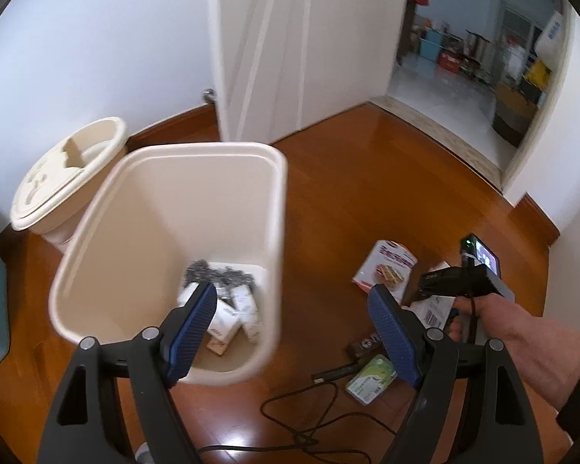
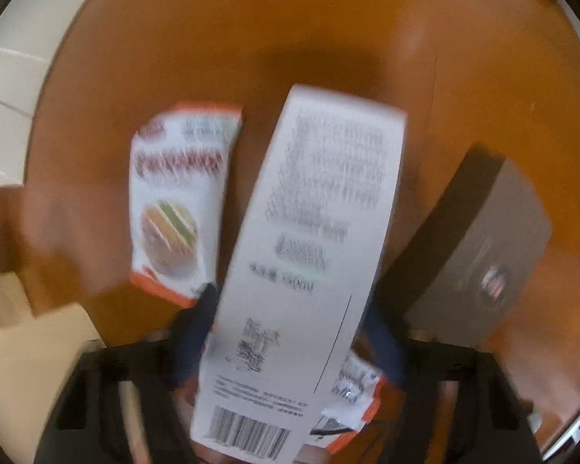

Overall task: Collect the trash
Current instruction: 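Grasp the tall white printed box with the right tool, then grasp the cake-powder packet with the left tool while the right tool holds the white box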

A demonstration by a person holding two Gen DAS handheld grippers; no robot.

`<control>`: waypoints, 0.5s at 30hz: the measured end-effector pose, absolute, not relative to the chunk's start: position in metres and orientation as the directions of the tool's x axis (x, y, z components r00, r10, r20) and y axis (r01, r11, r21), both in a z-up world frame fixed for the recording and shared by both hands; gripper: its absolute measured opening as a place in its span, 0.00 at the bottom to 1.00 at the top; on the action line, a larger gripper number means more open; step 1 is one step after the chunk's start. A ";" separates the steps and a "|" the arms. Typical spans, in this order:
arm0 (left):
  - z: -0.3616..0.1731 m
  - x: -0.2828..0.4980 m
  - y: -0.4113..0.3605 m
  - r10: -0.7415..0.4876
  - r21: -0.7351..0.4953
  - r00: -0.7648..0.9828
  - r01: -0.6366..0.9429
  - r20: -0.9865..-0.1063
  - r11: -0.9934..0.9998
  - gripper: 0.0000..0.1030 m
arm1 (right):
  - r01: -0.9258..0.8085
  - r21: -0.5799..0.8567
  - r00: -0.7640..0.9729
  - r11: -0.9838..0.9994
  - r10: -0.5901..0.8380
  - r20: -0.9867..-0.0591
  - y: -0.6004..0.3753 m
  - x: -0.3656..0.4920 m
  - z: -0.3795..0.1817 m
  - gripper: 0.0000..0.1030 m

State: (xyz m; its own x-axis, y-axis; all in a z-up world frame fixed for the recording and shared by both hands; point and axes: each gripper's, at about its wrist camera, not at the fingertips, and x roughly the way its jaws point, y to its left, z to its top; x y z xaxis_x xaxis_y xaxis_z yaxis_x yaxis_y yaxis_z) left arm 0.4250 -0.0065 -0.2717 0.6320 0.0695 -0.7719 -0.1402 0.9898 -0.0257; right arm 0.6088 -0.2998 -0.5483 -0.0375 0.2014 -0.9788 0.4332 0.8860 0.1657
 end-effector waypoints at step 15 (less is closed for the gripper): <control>-0.403 0.563 -0.152 0.102 0.233 0.430 0.263 -0.897 0.936 0.79 | 0.269 0.573 0.289 0.774 0.503 -0.814 -0.404 0.450 -0.443 0.55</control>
